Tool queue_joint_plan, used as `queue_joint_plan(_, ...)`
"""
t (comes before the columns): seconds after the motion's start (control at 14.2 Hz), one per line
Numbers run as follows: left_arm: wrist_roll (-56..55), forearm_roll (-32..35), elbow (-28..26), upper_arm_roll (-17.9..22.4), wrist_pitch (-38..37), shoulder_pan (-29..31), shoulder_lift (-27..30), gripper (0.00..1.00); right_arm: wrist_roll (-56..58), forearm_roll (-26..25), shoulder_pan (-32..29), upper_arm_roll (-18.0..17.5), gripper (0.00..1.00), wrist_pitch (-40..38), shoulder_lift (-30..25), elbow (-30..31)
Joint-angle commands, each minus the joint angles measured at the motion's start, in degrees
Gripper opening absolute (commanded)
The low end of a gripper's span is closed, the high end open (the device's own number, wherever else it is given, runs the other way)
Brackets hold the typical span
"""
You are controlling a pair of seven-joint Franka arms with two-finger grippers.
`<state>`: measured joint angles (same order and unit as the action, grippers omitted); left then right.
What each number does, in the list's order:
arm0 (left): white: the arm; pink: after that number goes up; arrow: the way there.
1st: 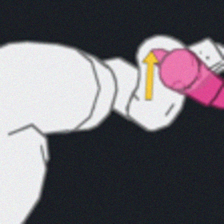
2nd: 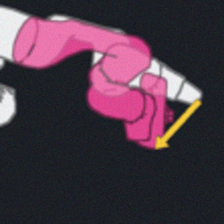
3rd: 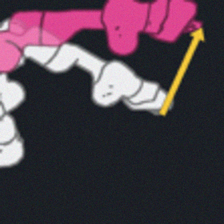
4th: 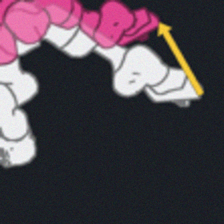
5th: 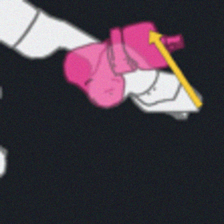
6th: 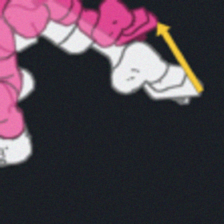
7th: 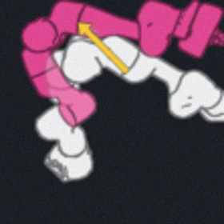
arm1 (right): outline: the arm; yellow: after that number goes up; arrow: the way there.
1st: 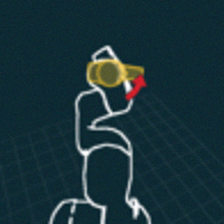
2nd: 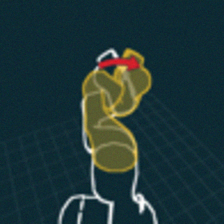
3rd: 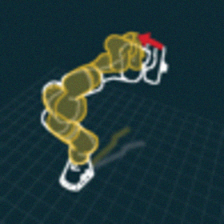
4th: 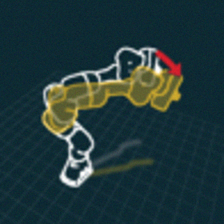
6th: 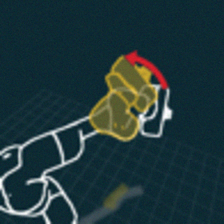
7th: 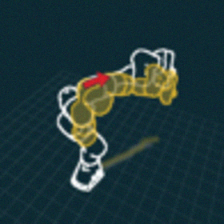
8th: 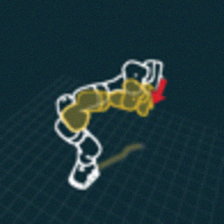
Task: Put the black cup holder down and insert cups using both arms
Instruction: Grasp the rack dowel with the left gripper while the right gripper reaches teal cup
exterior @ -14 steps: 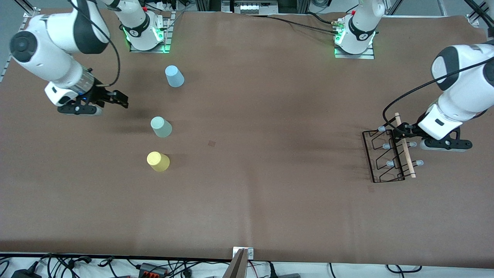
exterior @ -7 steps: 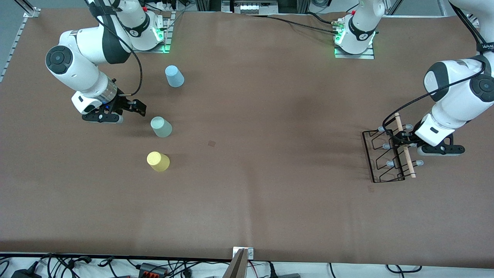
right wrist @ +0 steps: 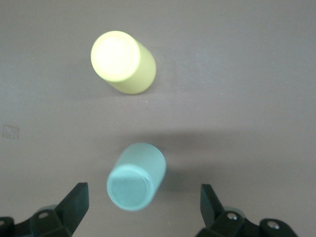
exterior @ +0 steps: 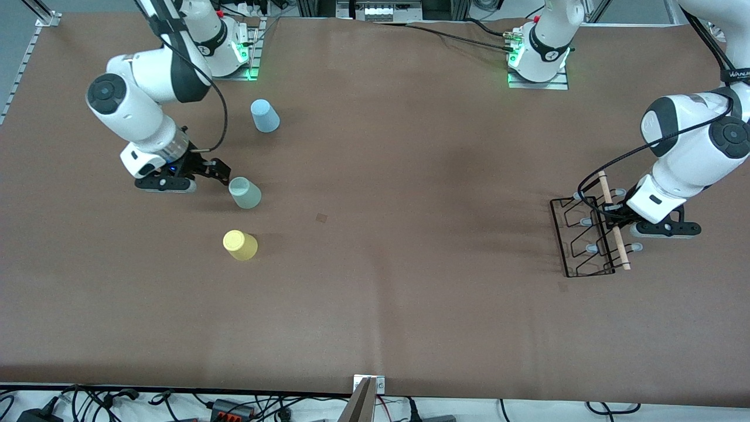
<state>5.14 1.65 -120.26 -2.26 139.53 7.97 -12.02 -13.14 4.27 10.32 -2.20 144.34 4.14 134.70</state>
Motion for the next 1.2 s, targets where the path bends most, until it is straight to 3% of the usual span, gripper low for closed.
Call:
queue_joint_plan(0.0,1.3,-0.6,1.7,-0.6,-0.4,0.6,0.1,0.02,-2.0,0.7,2.0,0.3,1.00,6.6,4.6,0.2)
queue_joint_plan(0.28,1.0,-0.6,11.7,-1.6,-12.6,-1.1,0.1,0.01,-2.0,0.7,2.3,0.3,1.00,9.2,6.3,1.6)
queue_joint_plan(0.49,0.8,-0.9,15.6,-6.7,-21.7,-2.4,0.2,0.01,-2.2,0.7,2.4,0.3,1.00,10.0,6.0,3.3)
queue_joint_plan(0.78,-2.0,-1.6,15.9,-16.3,-22.0,-2.7,-1.2,0.02,-2.2,0.6,3.3,0.3,1.00,14.4,6.1,6.6)
queue_joint_plan(0.99,-11.0,-1.5,19.1,-23.9,-21.8,-2.9,-4.6,0.01,-2.1,0.6,3.7,0.1,1.00,14.4,6.3,6.8)
queue_joint_plan(1.13,-17.6,-1.4,23.1,-26.3,-21.8,-6.3,-7.9,0.01,-2.1,0.6,3.7,0.1,1.00,14.5,6.4,6.8)
